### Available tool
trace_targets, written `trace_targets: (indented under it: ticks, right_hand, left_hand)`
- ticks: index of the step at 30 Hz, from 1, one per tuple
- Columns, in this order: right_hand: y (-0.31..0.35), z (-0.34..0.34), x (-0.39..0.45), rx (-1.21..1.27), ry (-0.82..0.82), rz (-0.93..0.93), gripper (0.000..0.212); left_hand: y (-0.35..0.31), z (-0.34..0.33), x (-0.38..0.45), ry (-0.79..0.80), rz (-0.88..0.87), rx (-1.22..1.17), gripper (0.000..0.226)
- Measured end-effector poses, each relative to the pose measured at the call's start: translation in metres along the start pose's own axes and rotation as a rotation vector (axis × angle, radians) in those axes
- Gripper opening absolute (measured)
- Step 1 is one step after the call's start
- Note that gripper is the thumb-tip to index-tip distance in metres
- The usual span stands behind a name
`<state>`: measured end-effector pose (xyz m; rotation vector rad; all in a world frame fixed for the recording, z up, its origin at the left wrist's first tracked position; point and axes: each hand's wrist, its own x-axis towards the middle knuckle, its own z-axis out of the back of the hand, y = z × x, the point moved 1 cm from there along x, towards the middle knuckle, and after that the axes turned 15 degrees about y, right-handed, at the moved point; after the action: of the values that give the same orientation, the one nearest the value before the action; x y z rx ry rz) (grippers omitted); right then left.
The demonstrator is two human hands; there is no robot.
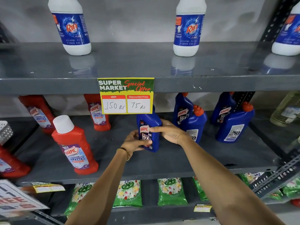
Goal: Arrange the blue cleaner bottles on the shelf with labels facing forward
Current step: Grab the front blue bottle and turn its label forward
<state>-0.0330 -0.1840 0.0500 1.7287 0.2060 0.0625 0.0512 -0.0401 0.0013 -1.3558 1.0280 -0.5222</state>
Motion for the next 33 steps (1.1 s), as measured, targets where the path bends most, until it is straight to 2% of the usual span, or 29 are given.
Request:
trace_targets:
  ticks: [5, 10, 22, 29, 33]
  right_hand:
    - [-0.009, 0.001, 0.002, -0.068, -0.062, -0.033, 0.045]
    - [-0.006, -0.001, 0.008, -0.179, -0.118, -0.075, 0.055]
    - [-0.019, 0.0, 0.016, -0.253, -0.159, -0.158, 0.061]
    - [-0.021, -0.003, 0.009, -0.261, -0.22, -0.145, 0.062]
    - [-0.025, 0.0, -0.009, -0.231, -0.33, -0.144, 0.065]
  left_hand:
    - [0.005, -0.001, 0.004, -0.242, -0.02, 0.225, 0.076]
    - [0.01, -0.01, 0.002, -0.36, -0.004, 0.353, 0.073]
    - [0.02, -0.009, 0.003, -0.395, 0.109, 0.416, 0.078]
    - [0.025, -0.016, -0.002, -0.444, 0.125, 0.349, 0.075]
    - [0.034, -0.022, -0.012, -0.496, 0.147, 0.306, 0.073]
